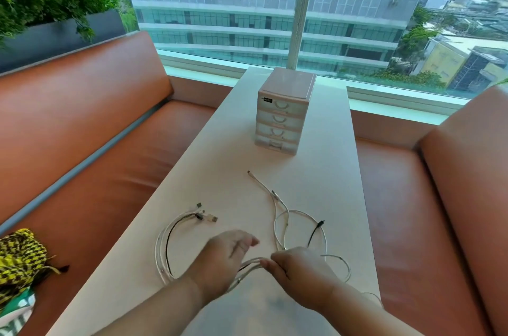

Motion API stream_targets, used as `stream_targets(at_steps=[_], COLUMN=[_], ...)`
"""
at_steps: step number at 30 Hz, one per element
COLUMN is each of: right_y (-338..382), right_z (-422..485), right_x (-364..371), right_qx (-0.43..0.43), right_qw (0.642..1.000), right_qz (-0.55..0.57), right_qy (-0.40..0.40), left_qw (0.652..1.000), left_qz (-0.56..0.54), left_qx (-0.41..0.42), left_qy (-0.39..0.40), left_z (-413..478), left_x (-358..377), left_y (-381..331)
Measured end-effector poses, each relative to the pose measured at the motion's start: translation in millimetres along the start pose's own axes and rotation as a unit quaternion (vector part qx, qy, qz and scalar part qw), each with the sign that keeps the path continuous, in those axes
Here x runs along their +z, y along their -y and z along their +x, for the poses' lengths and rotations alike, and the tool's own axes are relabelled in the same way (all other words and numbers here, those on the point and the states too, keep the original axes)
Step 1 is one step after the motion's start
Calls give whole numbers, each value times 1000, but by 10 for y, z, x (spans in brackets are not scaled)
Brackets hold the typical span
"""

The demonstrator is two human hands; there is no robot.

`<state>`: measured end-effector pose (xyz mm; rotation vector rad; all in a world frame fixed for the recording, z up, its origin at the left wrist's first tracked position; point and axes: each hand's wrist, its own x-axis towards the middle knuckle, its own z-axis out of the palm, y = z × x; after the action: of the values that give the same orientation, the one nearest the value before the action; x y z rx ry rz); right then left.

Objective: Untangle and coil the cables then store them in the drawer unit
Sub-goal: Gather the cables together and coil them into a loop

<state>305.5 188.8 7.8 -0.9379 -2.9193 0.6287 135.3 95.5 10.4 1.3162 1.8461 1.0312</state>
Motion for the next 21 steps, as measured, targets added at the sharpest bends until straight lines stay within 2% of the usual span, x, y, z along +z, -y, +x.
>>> stream_targets(at_steps=[3,6,11,15,21], right_y=[84,130,101,64,-172], right_z=[-6,-16,8,-13,-43], right_x=[-24,-5,23,-37,-1], right_qx=[-39,-54,-85,-114,-98], right_qw=[999,997,996,993,995], right_qz=[19,38,32,18,-9], right_qy=[-13,-25,-17,6,-26], left_qw=[985,979,988,994,995], left_qz=[-123,-106,-50,60,91], left_qx=[-75,-121,-99,-54,-35], left_qy=[92,125,110,77,27], left_z=[-40,-74,-152,-224,-301], left_x=[99,49,51,39,-182], left_y=[-131,-151,-150,-126,-85])
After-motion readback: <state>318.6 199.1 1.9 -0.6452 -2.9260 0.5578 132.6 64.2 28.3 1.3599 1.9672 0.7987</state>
